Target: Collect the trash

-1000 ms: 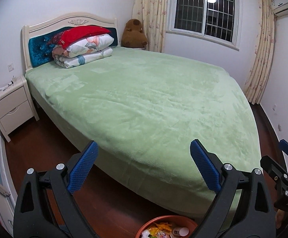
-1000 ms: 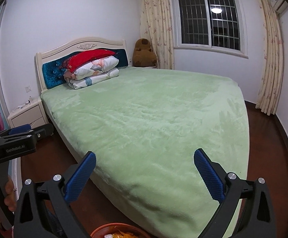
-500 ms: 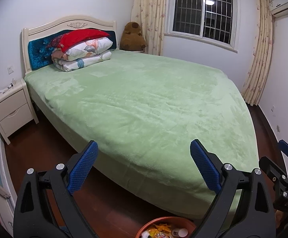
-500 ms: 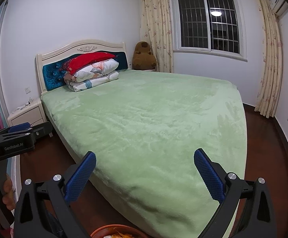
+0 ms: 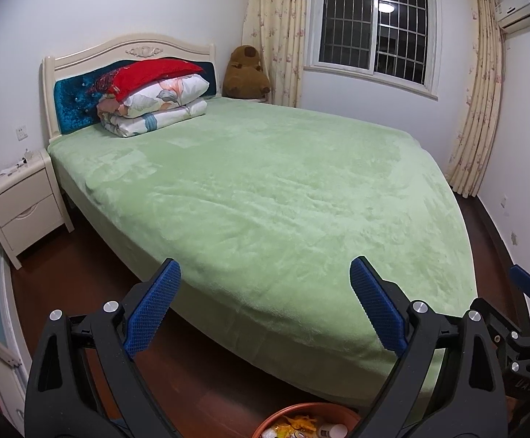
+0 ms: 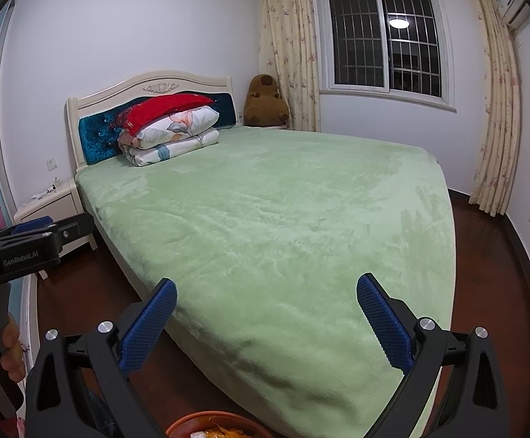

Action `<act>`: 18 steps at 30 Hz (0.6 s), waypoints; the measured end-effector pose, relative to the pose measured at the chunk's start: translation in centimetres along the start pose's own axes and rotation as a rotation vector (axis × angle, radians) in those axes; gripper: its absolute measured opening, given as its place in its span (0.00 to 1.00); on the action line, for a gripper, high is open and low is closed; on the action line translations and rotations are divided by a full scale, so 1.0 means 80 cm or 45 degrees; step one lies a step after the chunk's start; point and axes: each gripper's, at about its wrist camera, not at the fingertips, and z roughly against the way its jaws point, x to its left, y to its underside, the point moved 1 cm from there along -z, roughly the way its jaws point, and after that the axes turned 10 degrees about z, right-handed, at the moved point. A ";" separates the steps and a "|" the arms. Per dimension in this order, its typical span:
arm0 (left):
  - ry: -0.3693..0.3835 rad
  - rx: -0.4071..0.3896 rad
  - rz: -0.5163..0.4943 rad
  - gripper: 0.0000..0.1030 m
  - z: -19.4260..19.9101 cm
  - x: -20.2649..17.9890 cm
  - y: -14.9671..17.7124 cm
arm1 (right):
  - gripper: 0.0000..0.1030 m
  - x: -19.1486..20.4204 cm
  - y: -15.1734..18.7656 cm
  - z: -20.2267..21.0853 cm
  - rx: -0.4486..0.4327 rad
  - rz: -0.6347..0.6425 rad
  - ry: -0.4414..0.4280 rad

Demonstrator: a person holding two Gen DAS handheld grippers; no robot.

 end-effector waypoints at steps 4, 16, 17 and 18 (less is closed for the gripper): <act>0.000 0.003 -0.003 0.89 0.000 -0.001 -0.001 | 0.95 0.000 0.000 0.000 0.000 -0.001 0.000; -0.004 0.011 -0.004 0.89 -0.002 -0.001 -0.001 | 0.95 0.000 0.002 -0.006 0.009 -0.002 0.001; -0.003 0.012 -0.005 0.89 -0.002 -0.001 -0.001 | 0.95 0.000 0.003 -0.006 0.009 -0.001 0.001; -0.002 0.013 -0.005 0.89 -0.002 -0.001 0.000 | 0.95 0.000 0.002 -0.006 0.010 -0.002 0.003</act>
